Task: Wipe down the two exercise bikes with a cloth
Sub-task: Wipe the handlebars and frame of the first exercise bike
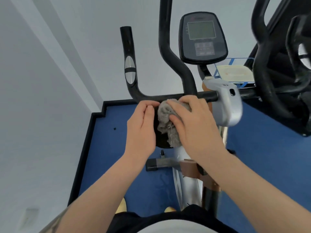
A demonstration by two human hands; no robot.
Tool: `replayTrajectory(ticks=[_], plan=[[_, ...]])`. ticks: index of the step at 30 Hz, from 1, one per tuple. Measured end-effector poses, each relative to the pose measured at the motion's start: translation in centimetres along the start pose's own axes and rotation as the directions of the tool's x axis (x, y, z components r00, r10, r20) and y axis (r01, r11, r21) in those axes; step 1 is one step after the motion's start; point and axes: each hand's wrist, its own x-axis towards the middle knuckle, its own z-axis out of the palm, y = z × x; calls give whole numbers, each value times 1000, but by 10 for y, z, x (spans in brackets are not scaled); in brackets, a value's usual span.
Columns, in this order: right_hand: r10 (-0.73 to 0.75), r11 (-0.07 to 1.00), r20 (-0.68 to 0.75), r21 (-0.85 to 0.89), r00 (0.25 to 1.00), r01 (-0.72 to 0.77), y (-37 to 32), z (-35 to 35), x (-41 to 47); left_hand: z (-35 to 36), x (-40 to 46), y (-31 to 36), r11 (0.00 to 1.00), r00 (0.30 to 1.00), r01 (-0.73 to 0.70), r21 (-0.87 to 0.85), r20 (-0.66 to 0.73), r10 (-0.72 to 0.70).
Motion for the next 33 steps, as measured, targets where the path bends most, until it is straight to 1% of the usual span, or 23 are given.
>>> replayTrajectory(ticks=[2, 4, 8, 9, 10, 13, 18, 20, 22, 23, 25, 27, 28, 31, 32, 33], plan=[[-24, 1000, 41, 1, 999, 24, -2, 1, 18, 0, 1, -1, 999, 1000, 12, -37, -2, -13], [-56, 998, 58, -9, 997, 57, -6, 3, 16, 0, 2, -3, 996, 1000, 28, -79, -2, -29], [-246, 968, -24, -52, 969, 244, 1, -1, -24, -3, -7, -4, 990, 999, 27, -140, 33, -23], [-267, 963, -40, -45, 963, 265, 1, 0, -22, -4, -9, -5, 989, 999, 24, -145, 42, -18], [-257, 966, -61, -29, 965, 256, -1, 2, -16, -5, -9, -6, 989, 999, 19, -146, 53, -11], [-148, 989, -111, -11, 983, 148, -15, 11, -3, -7, -11, -7, 986, 998, 14, -164, 61, -4], [-179, 982, -46, -68, 983, 175, -12, 12, -32, -14, -16, -7, 976, 992, 23, -218, 123, 4], [-153, 985, -96, -89, 984, 145, -18, 15, -21, -16, -14, -8, 974, 989, 24, -227, 145, 10], [-133, 990, -196, -69, 972, 122, -24, 20, -18, -15, -13, -10, 976, 991, 12, -216, 130, 17], [-173, 985, -216, -60, 961, 164, -23, 22, -21, -15, -14, -11, 976, 992, 11, -217, 126, 17], [-308, 951, -183, -69, 934, 300, -12, 15, -30, -16, -15, -10, 971, 989, 27, -238, 145, 8], [-395, 918, -167, -98, 903, 383, -2, 7, -27, -17, -15, -11, 969, 986, 28, -245, 168, 14], [-391, 920, -182, -85, 902, 382, -3, 6, -20, -18, -14, -11, 970, 984, 28, -243, 179, 16], [-204, 972, -255, 61, 945, 226, -24, 12, -3, -17, -14, -11, 973, 988, 2, -232, 152, 35], [-157, 978, -256, 95, 954, 186, -30, 15, -5, -17, -15, -12, 973, 990, -3, -231, 138, 36], [-149, 978, -241, 104, 959, 179, -32, 16, -12, -17, -16, -12, 974, 990, 3, -227, 136, 29]])
